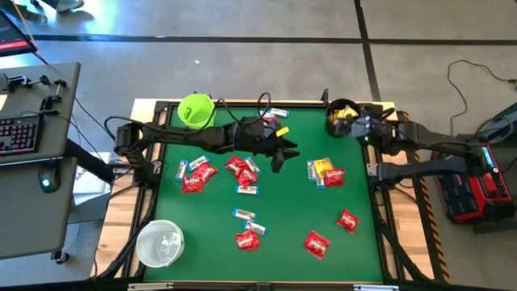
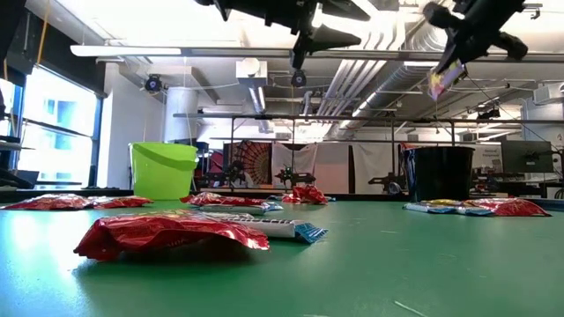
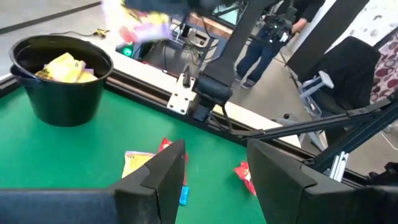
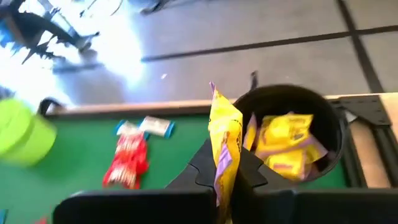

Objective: Sort candy by brand, put in halloween buckets
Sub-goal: Put the yellow candy into the black bucket

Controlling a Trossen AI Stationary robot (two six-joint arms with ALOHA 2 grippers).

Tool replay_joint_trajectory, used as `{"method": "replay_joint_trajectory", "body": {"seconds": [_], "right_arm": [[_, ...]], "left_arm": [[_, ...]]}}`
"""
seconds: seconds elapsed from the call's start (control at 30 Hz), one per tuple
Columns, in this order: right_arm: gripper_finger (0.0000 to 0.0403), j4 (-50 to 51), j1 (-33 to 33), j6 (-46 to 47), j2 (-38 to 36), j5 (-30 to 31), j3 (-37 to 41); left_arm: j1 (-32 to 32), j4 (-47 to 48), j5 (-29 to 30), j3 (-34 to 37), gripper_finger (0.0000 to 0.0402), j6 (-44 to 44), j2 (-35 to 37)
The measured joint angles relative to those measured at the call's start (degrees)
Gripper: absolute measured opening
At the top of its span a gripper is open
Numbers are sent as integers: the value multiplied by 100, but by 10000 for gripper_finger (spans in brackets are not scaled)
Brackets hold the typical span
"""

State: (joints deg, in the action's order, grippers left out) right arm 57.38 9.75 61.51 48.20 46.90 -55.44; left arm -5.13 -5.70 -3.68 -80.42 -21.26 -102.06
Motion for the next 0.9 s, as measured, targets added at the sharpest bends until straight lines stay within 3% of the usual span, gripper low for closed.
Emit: {"method": "replay_joint_trajectory", "body": {"seconds": [0.27, 0.67, 0.9], "right_arm": [[0, -387, 1337, -47, 566, -240, 0], [0, -1347, 3401, -1595, 1724, -2288, 0], [0, -1612, 4094, -2163, 2066, -3235, 0]], "left_arm": [[79, -20, 17, 0, 163, 52, 0], [219, -17, 15, 0, 163, 53, 0], [300, -15, 13, 0, 163, 88, 0]]}}
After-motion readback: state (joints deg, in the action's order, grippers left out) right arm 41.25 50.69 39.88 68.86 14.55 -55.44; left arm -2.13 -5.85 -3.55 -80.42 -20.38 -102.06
